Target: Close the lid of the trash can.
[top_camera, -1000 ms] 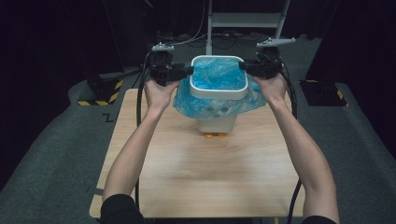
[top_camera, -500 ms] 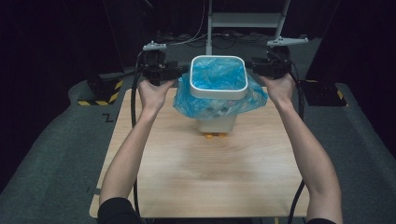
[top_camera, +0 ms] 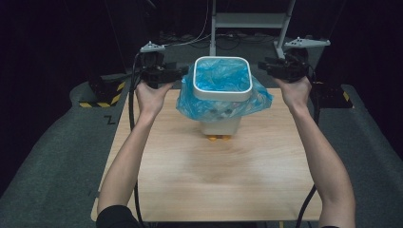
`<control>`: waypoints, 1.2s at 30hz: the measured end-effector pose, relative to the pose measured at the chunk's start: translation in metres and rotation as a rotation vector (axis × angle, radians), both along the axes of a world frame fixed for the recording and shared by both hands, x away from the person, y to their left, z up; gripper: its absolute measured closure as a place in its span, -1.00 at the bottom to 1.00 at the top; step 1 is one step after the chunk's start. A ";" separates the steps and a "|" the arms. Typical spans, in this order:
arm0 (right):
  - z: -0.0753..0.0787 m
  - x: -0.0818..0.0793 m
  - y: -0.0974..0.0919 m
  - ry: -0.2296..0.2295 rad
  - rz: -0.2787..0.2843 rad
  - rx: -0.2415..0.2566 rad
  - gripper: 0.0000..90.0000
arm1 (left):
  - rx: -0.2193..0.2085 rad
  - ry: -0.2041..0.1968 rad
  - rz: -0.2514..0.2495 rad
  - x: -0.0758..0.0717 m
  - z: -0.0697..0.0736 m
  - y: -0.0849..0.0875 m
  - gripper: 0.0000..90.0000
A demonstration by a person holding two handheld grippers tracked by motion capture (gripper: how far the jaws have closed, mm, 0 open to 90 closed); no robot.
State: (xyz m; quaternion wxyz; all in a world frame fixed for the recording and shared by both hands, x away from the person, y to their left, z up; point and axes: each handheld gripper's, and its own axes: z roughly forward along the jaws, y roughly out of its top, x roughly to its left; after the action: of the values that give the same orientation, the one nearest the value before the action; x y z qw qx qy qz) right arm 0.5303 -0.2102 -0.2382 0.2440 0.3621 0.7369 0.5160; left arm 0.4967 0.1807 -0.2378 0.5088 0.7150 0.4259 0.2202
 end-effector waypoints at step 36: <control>0.012 -0.037 -0.033 -0.069 -0.032 0.013 0.33 | -0.029 -0.087 0.042 -0.043 0.005 0.036 0.03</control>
State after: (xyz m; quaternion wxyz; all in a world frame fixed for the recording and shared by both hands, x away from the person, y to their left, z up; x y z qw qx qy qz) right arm 0.4929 -0.2430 -0.2264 0.2751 0.3576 0.7189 0.5288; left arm 0.4540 0.2162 -0.2329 0.5324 0.6883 0.4213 0.2555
